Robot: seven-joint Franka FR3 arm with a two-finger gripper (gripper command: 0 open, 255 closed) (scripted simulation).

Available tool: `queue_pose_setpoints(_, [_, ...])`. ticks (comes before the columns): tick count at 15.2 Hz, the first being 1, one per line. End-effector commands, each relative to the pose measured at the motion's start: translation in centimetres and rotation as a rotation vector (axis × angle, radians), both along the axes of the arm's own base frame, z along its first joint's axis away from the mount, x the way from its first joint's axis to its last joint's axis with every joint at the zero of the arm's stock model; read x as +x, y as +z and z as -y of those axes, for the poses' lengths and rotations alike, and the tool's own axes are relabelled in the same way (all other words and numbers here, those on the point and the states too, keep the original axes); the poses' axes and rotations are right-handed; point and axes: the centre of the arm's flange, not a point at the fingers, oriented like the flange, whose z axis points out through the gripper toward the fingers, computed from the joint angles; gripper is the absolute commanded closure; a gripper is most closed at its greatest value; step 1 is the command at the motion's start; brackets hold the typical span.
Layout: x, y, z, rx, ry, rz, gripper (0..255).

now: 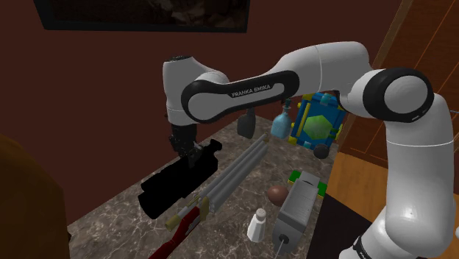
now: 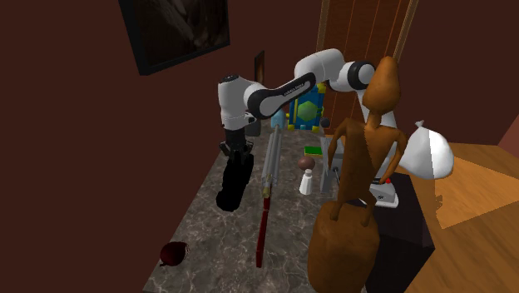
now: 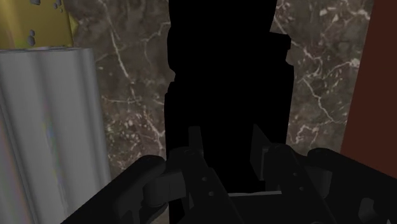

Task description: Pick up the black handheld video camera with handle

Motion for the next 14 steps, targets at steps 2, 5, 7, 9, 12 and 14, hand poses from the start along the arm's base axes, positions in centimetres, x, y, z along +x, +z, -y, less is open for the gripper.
queue_pose_setpoints(2, [0.0,0.0,0.0,0.000,0.000,0.000,255])
queue_pose_setpoints(5, [0.0,0.0,0.0,0.000,0.000,0.000,255])
queue_pose_setpoints(7, [0.0,1.0,0.0,0.000,0.000,0.000,255])
queue_pose_setpoints(9, [0.0,2.1,0.0,0.000,0.000,0.000,255])
queue_pose_setpoints(12, [0.0,3.7,0.0,0.000,0.000,0.000,255])
queue_pose_setpoints(14, [0.0,4.7,0.0,0.000,0.000,0.000,255])
